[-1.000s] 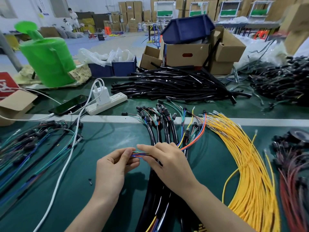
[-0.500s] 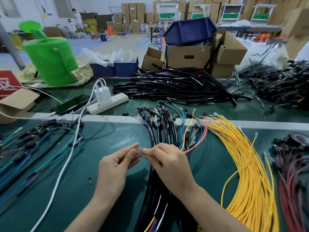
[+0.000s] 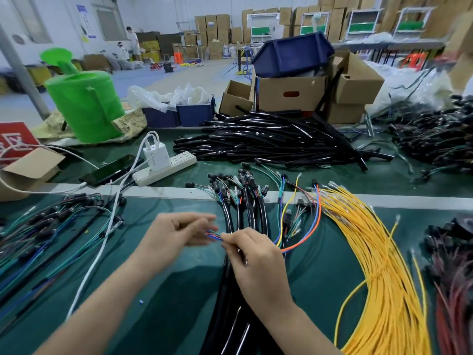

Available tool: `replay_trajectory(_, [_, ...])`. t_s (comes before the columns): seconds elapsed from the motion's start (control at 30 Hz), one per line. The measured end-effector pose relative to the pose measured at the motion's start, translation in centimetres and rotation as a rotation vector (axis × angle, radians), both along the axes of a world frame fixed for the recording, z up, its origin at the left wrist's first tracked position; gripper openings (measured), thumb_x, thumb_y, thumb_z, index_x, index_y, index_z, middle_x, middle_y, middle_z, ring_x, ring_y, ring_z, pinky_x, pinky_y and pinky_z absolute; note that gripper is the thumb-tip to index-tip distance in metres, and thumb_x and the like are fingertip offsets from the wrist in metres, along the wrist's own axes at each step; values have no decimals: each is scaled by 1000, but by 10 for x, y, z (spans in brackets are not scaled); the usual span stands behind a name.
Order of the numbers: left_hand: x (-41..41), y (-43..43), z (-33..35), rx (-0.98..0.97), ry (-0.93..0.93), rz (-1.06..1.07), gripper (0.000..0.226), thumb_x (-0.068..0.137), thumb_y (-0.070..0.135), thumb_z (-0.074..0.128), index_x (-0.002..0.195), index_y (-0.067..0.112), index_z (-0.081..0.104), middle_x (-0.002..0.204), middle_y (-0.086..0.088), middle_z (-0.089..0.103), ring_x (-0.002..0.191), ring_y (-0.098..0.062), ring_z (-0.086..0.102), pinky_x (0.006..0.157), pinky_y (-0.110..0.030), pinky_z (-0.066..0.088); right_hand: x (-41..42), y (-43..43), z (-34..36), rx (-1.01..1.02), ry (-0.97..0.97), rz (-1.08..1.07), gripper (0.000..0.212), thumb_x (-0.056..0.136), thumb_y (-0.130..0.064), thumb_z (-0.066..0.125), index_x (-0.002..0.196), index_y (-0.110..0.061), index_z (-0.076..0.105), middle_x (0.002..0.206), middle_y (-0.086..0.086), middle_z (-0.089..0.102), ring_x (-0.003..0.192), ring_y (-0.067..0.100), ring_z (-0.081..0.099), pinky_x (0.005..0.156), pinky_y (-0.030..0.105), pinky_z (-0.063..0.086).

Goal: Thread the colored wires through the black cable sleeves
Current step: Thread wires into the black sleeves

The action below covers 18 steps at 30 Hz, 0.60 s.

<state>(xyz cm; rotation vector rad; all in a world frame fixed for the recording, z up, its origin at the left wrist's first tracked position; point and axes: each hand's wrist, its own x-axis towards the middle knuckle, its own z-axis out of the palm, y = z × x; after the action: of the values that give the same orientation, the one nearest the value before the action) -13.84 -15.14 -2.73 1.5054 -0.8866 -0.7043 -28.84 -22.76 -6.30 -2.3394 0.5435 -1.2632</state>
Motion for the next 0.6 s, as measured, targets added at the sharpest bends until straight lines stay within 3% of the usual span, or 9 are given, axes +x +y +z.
replay_trajectory(0.13, [56, -91, 31, 60, -382, 119, 22, 94, 1, 51, 112, 1, 65, 83, -7, 72, 74, -18, 71, 72, -25, 58, 1, -5, -3, 160, 66, -11, 6, 85, -17, 65, 84, -13, 69, 81, 1, 67, 75, 26, 63, 68, 41, 51])
replay_trajectory(0.3, [94, -205, 33, 333, -1009, 83, 30, 93, 10, 54, 123, 8, 62, 122, -9, 64, 114, -24, 58, 101, -30, 40, 2, -8, -1, 184, 171, -5, 10, 85, -25, 61, 84, -16, 67, 82, 0, 67, 76, 26, 63, 67, 36, 51])
replay_trajectory(0.43, [108, -253, 21, 478, -1136, 34, 43, 91, 0, 49, 132, 12, 54, 132, -13, 56, 123, -29, 49, 103, -36, 38, 6, -10, 3, 113, 177, -56, 7, 67, -26, 71, 69, -24, 65, 65, -9, 62, 55, 15, 62, 44, 21, 44])
replay_trajectory(0.6, [113, -275, 5, 691, -1180, 27, 31, 90, 9, 57, 121, 13, 60, 123, -16, 58, 111, -35, 56, 95, -45, 46, 6, -16, 0, 78, 188, -48, 10, 65, -25, 73, 68, -24, 63, 62, -8, 59, 52, 16, 59, 41, 21, 43])
